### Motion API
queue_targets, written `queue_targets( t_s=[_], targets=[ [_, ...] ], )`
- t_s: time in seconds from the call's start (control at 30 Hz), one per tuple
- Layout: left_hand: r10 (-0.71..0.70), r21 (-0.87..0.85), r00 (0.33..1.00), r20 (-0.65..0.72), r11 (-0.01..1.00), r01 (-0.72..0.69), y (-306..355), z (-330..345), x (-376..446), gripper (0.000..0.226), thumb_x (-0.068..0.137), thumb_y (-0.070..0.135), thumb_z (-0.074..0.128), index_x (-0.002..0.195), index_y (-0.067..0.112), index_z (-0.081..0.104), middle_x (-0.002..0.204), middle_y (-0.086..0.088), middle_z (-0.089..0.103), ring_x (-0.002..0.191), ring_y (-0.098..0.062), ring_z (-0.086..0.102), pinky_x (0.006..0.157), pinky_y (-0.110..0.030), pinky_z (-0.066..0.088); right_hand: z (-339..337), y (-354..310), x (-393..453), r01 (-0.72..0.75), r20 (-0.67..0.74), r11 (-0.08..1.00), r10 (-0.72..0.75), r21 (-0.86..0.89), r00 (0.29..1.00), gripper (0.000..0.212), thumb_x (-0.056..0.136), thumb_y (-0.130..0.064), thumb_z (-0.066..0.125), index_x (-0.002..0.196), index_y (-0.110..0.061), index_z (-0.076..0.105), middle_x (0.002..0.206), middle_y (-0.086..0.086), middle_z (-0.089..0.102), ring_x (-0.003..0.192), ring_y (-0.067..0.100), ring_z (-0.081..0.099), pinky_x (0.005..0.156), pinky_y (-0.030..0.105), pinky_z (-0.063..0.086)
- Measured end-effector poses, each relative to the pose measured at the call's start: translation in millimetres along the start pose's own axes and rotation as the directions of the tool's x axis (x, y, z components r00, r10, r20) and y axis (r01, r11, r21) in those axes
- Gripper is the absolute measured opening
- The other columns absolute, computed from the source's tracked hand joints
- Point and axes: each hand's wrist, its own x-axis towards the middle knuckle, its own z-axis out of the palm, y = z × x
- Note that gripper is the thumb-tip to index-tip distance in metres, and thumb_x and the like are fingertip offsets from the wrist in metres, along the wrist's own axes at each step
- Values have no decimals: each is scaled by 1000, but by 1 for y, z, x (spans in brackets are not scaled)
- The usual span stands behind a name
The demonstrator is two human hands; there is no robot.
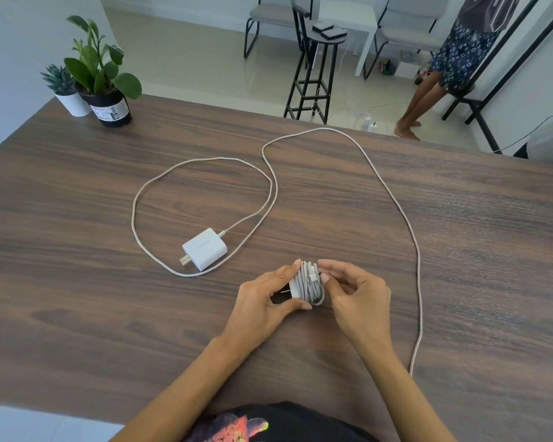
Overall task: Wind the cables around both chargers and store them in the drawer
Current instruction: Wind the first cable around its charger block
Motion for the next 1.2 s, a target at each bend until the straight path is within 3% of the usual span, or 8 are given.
queue_targets(
  t_s=[0.13,0.27,0.43,0.57,0.7,0.83,1.0,1.2],
  targets=[
    [-4,-18,1000,-1,1000,4,2,-2,1,72,60,22,87,125,15,58,119,14,58,110,18,50,96,-7,39,-5,-4,-2,85,87,994,-79,-68,993,30,79,3,67,92,-24,74,87,-16,71,83,-5,67,73,7,49],
    [-47,-59,999,-3,997,47,3,-4,0,73,58,25,87,125,18,58,113,11,63,105,3,60,91,-7,43,-11,-1,1,243,203,957,-209,-160,957,34,73,-1,76,99,-23,73,97,-16,69,86,-4,66,77,11,52],
    [0,-13,1000,14,1000,1,4,-4,-1,75,58,28,87,126,13,58,118,11,61,109,1,57,94,-10,43,-12,5,6,308,187,927,-271,-214,944,22,72,-5,78,90,-17,76,90,-9,71,82,-1,67,74,14,54],
    [36,13,999,35,999,-37,4,-4,-1,77,61,31,85,129,13,53,124,10,58,114,2,53,97,-11,41,-12,7,9,361,200,898,-317,-250,927,21,72,-4,77,86,-19,75,87,-13,69,81,-2,65,72,11,52],
    [34,3,999,16,999,-34,5,-4,-1,69,62,28,85,124,10,60,127,5,57,117,13,47,97,-7,38,-10,6,11,319,187,923,-282,-215,941,23,71,-2,77,81,-22,74,83,-15,69,75,1,64,70,10,49],
    [-17,-70,1000,-5,997,16,7,-4,-1,62,63,25,84,120,15,63,120,11,61,110,6,56,92,-13,46,-7,7,10,239,158,962,-218,-133,963,24,71,-2,78,83,-22,73,83,-13,71,75,5,67,71,15,52],
    [-185,-272,982,-24,947,172,18,-7,0,38,72,30,72,109,36,64,117,13,65,111,0,59,97,-22,47,-4,4,5,146,178,988,-135,-49,975,28,73,-3,77,89,-25,71,82,-15,72,78,3,68,73,15,53],
    [-318,-395,947,-42,876,276,21,-4,1,31,69,30,75,99,35,71,113,8,68,109,-3,62,93,-23,49,2,4,6,138,175,990,-130,-36,976,31,72,-5,79,96,-21,66,84,-8,69,79,7,67,74,19,55]
  ],
)
